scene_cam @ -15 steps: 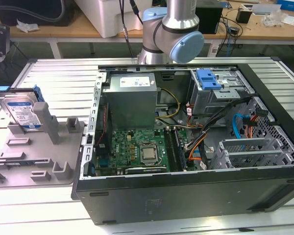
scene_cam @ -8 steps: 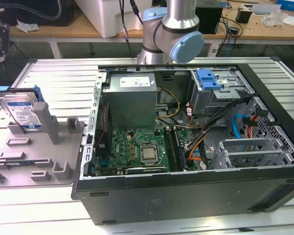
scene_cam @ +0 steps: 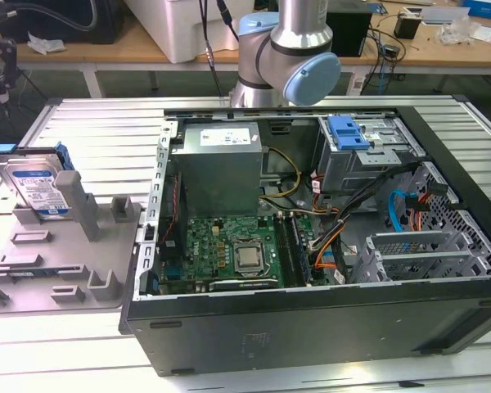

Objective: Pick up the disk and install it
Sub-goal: 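Pick up the disk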

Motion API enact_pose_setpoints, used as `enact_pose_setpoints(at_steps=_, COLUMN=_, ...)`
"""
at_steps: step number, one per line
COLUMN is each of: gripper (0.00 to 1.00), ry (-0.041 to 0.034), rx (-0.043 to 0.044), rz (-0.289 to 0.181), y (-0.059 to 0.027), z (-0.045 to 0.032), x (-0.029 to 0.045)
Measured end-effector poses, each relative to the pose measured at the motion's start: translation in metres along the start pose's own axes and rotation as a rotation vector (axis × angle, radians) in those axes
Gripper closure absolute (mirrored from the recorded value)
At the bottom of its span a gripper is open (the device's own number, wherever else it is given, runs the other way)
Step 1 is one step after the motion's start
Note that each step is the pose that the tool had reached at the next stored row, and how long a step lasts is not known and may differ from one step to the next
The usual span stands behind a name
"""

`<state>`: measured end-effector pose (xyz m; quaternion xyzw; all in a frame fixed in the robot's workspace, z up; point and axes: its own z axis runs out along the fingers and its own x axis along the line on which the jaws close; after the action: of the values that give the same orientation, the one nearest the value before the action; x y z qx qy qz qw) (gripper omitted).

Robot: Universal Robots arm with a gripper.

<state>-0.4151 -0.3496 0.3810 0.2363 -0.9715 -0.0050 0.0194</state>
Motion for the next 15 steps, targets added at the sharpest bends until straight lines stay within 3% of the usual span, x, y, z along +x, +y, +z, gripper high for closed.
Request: enact_pose_setpoints(at_steps=15, gripper=0.56, ry=0.0068, rx=0.0126, rz=-0.355, y=0.0001, z=0.002, x=-0.0001)
